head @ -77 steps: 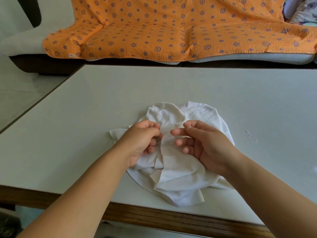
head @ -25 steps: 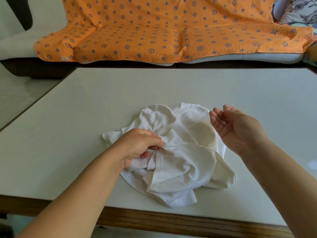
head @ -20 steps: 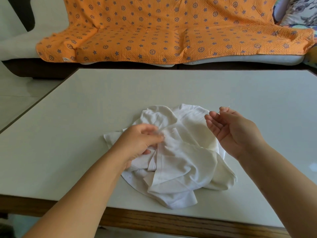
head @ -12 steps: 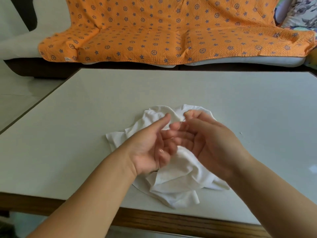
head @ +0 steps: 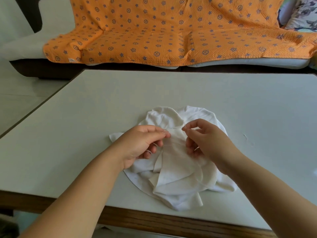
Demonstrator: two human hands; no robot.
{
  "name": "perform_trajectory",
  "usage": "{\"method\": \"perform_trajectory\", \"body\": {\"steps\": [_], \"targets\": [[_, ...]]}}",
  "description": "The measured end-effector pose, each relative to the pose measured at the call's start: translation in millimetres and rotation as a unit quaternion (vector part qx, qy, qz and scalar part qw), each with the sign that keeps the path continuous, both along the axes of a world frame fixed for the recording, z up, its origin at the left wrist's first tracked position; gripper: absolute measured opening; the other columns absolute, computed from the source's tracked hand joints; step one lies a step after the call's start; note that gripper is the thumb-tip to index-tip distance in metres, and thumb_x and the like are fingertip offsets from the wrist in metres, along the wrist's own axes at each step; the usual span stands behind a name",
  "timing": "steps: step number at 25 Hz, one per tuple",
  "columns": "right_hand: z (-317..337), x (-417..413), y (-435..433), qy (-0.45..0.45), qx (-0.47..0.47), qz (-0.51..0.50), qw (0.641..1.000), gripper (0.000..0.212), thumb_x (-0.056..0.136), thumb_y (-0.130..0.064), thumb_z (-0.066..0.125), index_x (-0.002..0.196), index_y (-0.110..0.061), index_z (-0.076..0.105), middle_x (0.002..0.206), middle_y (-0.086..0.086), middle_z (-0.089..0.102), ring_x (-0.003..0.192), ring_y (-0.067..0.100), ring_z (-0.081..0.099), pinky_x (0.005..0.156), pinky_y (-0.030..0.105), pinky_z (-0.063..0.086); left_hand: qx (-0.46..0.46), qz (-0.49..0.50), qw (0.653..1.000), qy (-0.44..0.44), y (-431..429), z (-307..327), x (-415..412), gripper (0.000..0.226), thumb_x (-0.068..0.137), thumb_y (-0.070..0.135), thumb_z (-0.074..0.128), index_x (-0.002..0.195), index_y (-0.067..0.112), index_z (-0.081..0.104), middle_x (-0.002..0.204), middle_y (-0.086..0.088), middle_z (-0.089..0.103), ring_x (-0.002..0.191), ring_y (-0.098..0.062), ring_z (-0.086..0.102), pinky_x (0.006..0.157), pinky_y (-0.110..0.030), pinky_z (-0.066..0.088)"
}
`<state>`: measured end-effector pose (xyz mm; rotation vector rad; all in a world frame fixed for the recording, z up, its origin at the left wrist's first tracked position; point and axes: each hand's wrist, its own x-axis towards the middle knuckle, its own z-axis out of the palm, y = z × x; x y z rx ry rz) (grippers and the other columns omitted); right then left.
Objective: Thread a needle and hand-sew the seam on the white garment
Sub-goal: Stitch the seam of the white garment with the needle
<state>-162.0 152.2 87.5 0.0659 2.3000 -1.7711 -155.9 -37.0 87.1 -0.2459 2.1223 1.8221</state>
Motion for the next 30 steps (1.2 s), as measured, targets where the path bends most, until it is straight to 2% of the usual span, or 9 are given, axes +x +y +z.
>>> {"method": "perform_trajectory", "body": {"steps": [4,8,13,19,23,27,30], "targets": [[-12.5,1.3,-14.5,0.133,0.086,0.038,0.987,0.01,0.097,-0.024,0.056,0.093,-0.026,0.065,0.05,-0.009,0.054,0.044,0.002,0.051,0.048,0.013,0.041,-0.046,-0.023,0.998,0.032,-5.9,5.5,1.8,0.015,0.094,0.017,0.06,0.09,0.012,0.074,0.067,0.005,0.057,0.052,-0.006,0.049,0.048,-0.019,0.038],[-22.0,2.8,-15.9,0.192,0.16,0.078,0.965,0.012,0.098,-0.028,0.055,0.098,-0.033,0.066,0.055,-0.008,0.057,0.051,0.003,0.053,0.061,0.024,0.049,-0.042,-0.038,0.998,0.037,-11.3,9.1,1.8,0.017,0.093,0.015,0.06,0.089,0.01,0.075,0.07,0.004,0.06,0.055,-0.007,0.051,0.05,-0.019,0.041],[-25.0,4.2,-16.8,0.25,0.216,0.105,0.938,0.014,0.097,-0.027,0.055,0.103,-0.029,0.068,0.061,-0.014,0.056,0.06,0.004,0.054,0.066,0.025,0.049,-0.039,-0.032,0.998,0.038,-11.3,8.0,0.8,0.017,0.093,0.014,0.06,0.085,0.01,0.074,0.067,0.005,0.058,0.053,-0.007,0.049,0.049,-0.02,0.039],[-27.9,5.3,-13.9,0.244,0.18,0.126,0.945,0.014,0.098,-0.019,0.054,0.099,-0.03,0.064,0.071,-0.007,0.066,0.067,0.007,0.062,0.072,0.032,0.053,0.063,0.015,0.996,-0.056,-11.2,2.0,-8.1,0.013,0.09,0.012,0.06,0.078,0.01,0.066,0.062,0.002,0.052,0.049,-0.007,0.043,0.043,-0.018,0.036],[-30.8,6.0,-14.8,0.244,0.145,0.13,0.95,0.013,0.098,-0.013,0.051,0.097,-0.025,0.057,0.074,-0.002,0.069,0.07,0.01,0.065,0.075,0.039,0.054,0.106,0.002,0.989,-0.101,-6.0,-6.4,-11.3,0.014,0.089,0.01,0.062,0.075,0.011,0.06,0.064,0.0,0.048,0.047,-0.007,0.041,0.042,-0.017,0.037],[-31.5,6.4,-17.3,0.238,0.103,0.112,0.959,0.014,0.097,-0.015,0.051,0.101,-0.028,0.054,0.073,-0.002,0.069,0.069,0.011,0.067,0.075,0.04,0.056,0.059,-0.021,0.996,-0.069,-0.8,-10.3,-10.1,0.003,0.091,0.006,0.062,0.088,0.008,0.064,0.067,-0.002,0.049,0.048,-0.007,0.039,0.046,-0.018,0.038],[-29.2,7.7,-19.2,0.2,0.057,0.088,0.974,0.021,0.095,-0.012,0.054,0.108,-0.027,0.06,0.072,-0.001,0.071,0.07,0.009,0.069,0.077,0.033,0.058,-0.036,-0.022,0.999,-0.008,3.1,-9.4,-6.6,0.012,0.09,0.009,0.062,0.081,0.01,0.069,0.06,0.003,0.051,0.046,-0.005,0.043,0.049,-0.019,0.04]]}}
